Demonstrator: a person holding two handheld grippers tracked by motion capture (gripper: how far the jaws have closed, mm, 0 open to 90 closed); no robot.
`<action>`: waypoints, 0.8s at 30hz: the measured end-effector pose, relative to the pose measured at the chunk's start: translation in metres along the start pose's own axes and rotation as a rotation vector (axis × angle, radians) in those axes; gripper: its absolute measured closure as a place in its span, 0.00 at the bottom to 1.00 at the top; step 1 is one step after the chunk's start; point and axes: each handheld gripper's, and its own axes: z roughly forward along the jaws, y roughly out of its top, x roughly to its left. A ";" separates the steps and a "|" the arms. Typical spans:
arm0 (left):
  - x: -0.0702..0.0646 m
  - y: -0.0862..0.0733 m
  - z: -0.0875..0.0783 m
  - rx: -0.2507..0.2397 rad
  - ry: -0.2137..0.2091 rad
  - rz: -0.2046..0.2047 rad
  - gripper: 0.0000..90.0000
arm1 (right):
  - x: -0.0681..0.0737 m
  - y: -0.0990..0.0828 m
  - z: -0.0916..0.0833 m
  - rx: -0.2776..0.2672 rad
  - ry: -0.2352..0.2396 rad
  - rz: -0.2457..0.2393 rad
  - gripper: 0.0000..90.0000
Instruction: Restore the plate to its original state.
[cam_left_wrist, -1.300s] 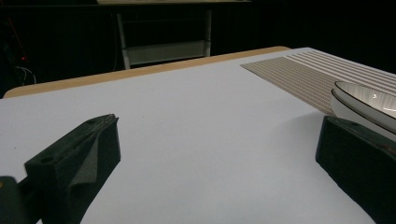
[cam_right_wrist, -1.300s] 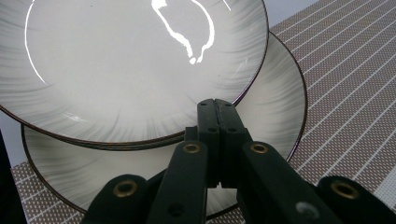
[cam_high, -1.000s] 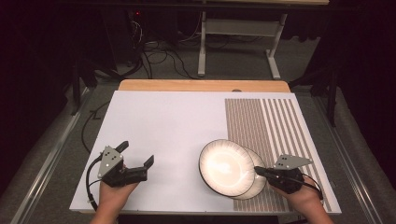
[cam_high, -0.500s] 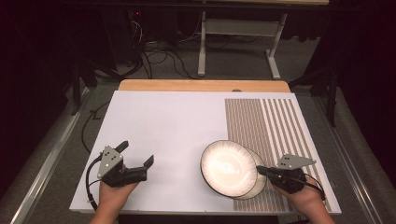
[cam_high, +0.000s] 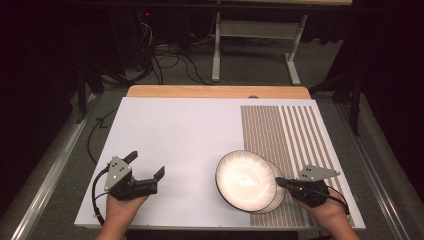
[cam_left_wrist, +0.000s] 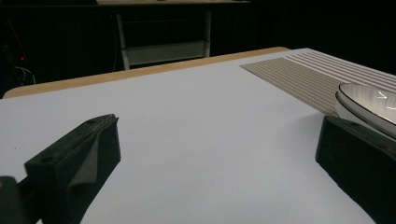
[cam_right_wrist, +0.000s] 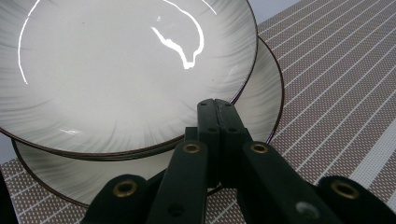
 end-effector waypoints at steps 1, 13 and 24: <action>0.000 0.000 0.000 0.000 0.000 0.001 0.01 | -0.001 0.000 -0.002 -0.009 -0.008 0.009 1.00; -0.001 0.000 0.001 0.002 -0.003 0.004 0.01 | -0.003 -0.002 -0.005 -0.005 -0.017 0.010 1.00; -0.001 0.000 0.002 0.004 -0.006 0.006 0.01 | -0.003 -0.002 -0.006 -0.008 -0.026 0.003 1.00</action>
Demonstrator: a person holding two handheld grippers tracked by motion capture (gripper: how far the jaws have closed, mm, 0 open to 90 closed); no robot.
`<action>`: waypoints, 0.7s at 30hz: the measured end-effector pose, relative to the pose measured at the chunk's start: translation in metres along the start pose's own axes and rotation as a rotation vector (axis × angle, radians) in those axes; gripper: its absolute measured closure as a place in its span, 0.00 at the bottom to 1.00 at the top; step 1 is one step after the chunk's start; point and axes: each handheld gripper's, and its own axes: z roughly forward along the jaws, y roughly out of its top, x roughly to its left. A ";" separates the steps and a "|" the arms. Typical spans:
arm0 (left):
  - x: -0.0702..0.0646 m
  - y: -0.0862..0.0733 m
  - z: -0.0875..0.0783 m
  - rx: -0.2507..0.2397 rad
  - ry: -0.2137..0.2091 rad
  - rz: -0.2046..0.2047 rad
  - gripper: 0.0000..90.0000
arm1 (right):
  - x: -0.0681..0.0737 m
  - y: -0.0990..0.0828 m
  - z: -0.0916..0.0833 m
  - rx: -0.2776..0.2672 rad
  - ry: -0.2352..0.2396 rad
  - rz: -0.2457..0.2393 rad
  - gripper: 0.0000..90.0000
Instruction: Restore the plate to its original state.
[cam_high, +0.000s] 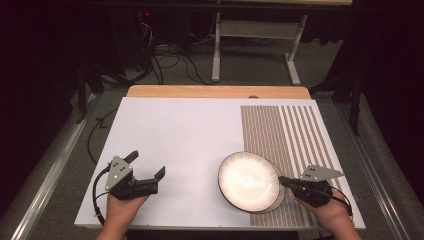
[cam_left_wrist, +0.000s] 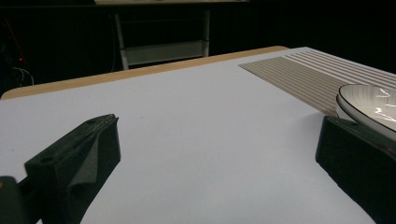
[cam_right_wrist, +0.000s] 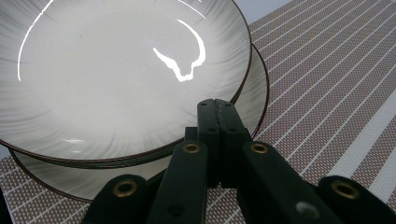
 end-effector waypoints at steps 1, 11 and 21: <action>0.000 0.000 0.000 0.000 0.000 0.000 0.01 | 0.000 0.000 -0.001 -0.001 0.000 0.005 1.00; 0.000 0.000 0.000 -0.001 0.000 -0.002 0.01 | -0.002 -0.001 -0.003 -0.005 -0.011 0.012 1.00; 0.000 0.000 0.001 0.002 -0.002 -0.002 0.01 | -0.010 -0.005 -0.012 -0.034 -0.038 0.055 1.00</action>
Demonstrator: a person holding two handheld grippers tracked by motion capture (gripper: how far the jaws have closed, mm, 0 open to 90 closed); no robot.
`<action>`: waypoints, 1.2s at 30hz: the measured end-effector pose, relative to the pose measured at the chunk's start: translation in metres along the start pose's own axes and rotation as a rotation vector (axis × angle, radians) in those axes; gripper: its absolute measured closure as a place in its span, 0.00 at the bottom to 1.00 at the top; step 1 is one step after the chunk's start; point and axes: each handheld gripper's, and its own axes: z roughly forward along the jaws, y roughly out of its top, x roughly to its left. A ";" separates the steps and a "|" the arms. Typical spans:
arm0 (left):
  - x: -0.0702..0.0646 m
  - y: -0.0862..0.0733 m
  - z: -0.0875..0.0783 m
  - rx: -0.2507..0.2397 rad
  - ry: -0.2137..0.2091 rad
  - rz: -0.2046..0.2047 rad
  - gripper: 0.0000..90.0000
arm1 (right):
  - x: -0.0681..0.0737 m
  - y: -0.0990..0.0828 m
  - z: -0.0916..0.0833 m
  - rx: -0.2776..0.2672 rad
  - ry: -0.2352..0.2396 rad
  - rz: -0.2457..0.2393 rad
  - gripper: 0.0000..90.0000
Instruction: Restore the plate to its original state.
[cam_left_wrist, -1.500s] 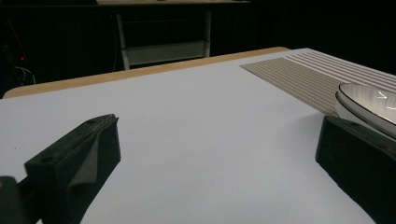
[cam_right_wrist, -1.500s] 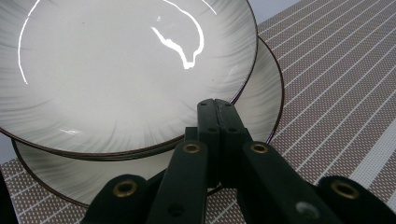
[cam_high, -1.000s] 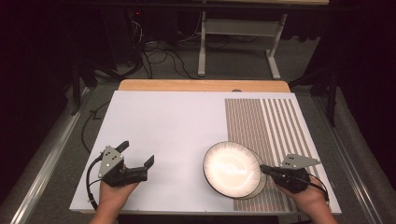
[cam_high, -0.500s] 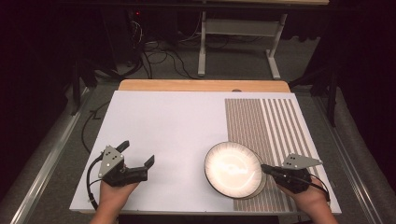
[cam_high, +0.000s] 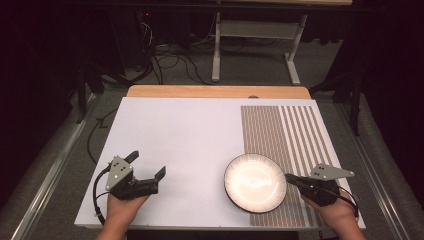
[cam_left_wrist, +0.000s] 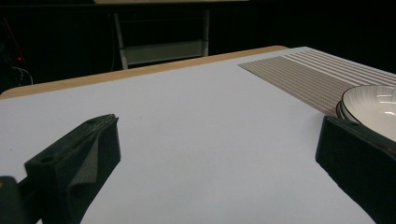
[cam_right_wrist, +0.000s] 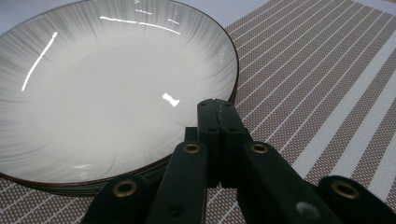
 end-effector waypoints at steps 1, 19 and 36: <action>0.000 0.000 0.000 -0.001 0.000 -0.003 0.01 | 0.001 0.000 0.000 0.004 -0.009 -0.008 1.00; 0.001 0.000 0.002 0.018 -0.006 0.005 0.01 | 0.000 0.003 -0.021 -0.176 -0.160 0.117 0.73; 0.000 0.002 0.001 0.033 -0.029 0.015 0.00 | 0.000 0.002 -0.029 -0.264 -0.247 0.165 0.01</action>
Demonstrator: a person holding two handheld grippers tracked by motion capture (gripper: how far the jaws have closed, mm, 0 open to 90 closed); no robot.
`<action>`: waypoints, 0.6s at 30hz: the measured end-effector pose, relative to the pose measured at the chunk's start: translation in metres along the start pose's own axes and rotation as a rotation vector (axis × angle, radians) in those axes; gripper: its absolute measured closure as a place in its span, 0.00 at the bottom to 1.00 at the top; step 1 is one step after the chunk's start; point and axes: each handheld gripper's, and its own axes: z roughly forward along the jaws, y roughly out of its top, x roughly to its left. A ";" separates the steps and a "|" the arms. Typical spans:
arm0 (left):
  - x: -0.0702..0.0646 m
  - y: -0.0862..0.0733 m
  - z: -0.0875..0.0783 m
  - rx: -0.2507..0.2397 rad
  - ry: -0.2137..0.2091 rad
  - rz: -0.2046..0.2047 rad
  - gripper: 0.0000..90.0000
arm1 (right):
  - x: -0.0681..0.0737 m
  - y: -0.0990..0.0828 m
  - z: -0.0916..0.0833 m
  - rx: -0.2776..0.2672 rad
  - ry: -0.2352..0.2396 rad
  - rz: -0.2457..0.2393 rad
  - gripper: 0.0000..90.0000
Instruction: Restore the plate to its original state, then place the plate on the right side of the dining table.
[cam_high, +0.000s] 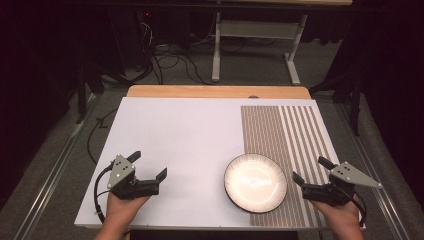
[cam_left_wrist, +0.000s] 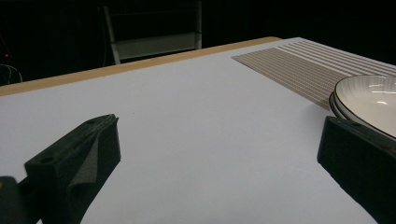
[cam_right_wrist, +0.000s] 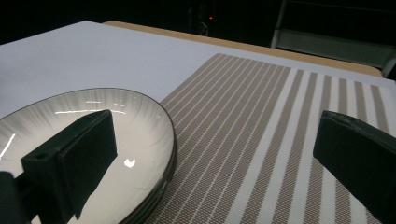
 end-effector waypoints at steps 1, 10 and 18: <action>0.000 0.000 0.000 0.002 0.000 -0.001 0.00 | -0.002 0.000 -0.001 -0.003 -0.002 0.001 0.01; -0.002 0.000 0.002 0.001 0.001 0.003 0.00 | -0.010 -0.002 -0.006 -0.048 -0.031 0.005 0.01; -0.001 0.000 0.006 0.018 -0.022 0.000 0.00 | -0.012 -0.002 -0.009 -0.058 -0.046 0.009 0.01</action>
